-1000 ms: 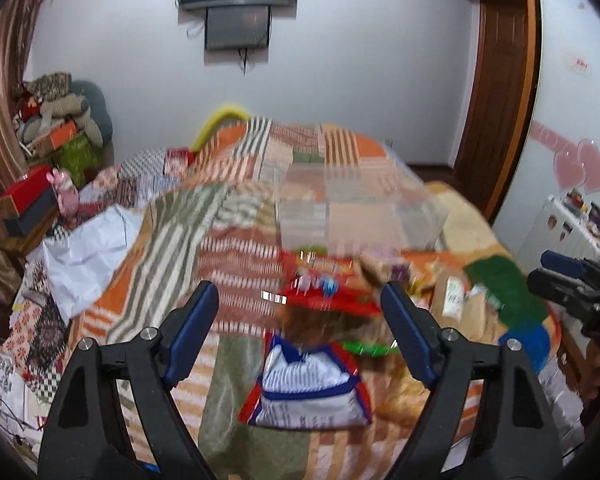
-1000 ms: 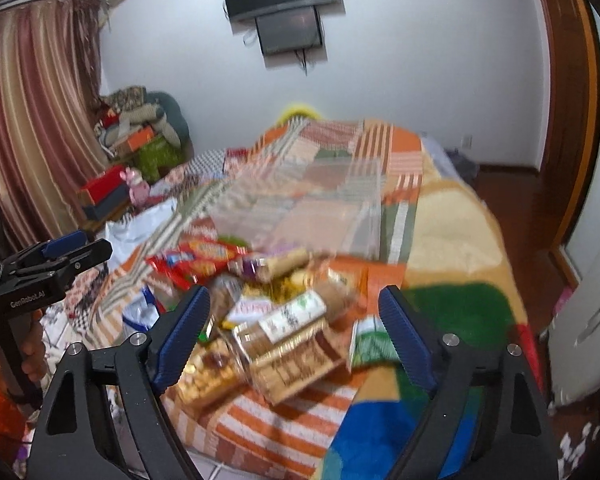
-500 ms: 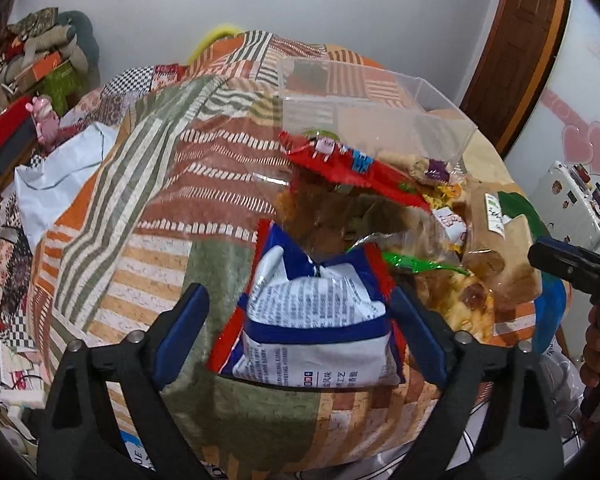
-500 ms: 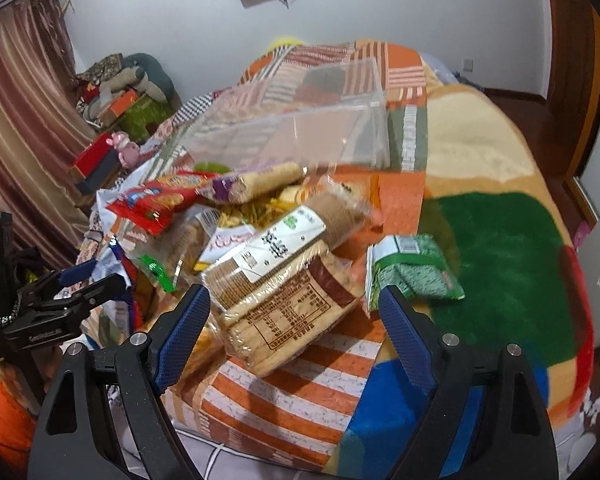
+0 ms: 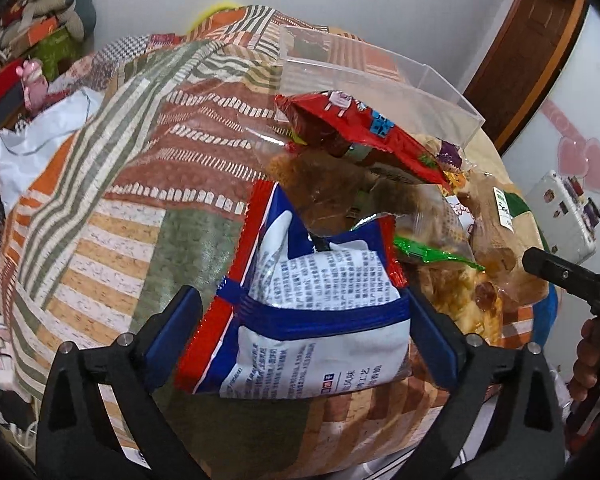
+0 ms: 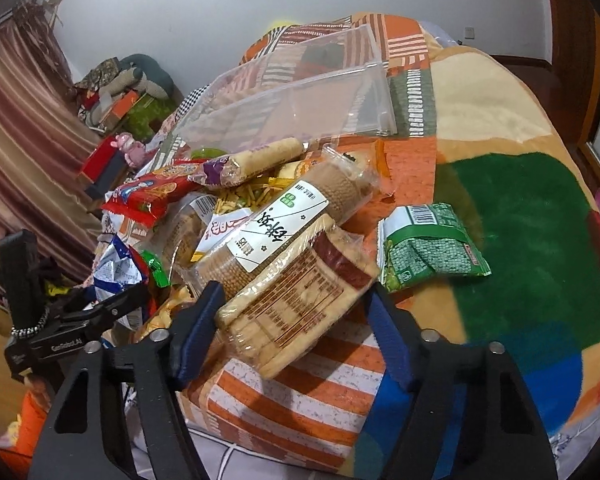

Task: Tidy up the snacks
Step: 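Grasp the blue-and-white chip bag with left tool while right tool grasps the bread loaf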

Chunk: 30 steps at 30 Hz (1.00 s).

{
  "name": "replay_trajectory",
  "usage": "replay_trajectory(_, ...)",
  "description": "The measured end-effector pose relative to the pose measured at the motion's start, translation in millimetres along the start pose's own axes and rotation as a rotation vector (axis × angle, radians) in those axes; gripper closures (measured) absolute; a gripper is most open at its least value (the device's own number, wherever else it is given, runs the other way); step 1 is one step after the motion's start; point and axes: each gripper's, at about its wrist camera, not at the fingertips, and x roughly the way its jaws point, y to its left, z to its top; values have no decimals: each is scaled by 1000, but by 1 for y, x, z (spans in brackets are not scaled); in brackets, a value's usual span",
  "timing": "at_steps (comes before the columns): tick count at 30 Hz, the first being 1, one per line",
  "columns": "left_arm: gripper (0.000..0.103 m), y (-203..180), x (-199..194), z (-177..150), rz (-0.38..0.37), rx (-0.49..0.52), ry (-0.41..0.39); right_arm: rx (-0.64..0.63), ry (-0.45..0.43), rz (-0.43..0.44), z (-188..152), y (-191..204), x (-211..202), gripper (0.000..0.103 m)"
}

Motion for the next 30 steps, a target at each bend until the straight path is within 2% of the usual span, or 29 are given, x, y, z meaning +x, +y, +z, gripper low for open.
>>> replay_trajectory(4, 9, 1, -1, -1, -32, -9, 2, 21, -8, 15, 0, -6, -6, 46)
replay_trajectory(12, 19, -7, -18, -3, 24, 56, -43, 12, -38, -8, 2, -13, -19, 61)
replay_trajectory(17, 28, -4, -33, 0, 26, 52, -75, 5, -29, -47, 5, -16, -13, 61)
replay_trajectory(20, 42, -2, -42, 1, 15, 46, -91, 3, 0, -45, 4, -14, 0, 59)
replay_trajectory(22, 47, -1, -47, 2, -4, 45, -96, -9, 0, -54, 3, -12, 5, 59)
replay_trajectory(26, 46, 3, -46, 3, -11, 38, -82, -21, -23, -79, 3, -15, 2, 64)
replay_trajectory(28, 41, 5, -42, 1, -7, 27, -70, -19, -34, -90, 2, -16, -2, 68)
replay_trajectory(30, 31, 5, -33, -1, -9, 28, -38, -11, -44, -82, 2, -19, -7, 69)
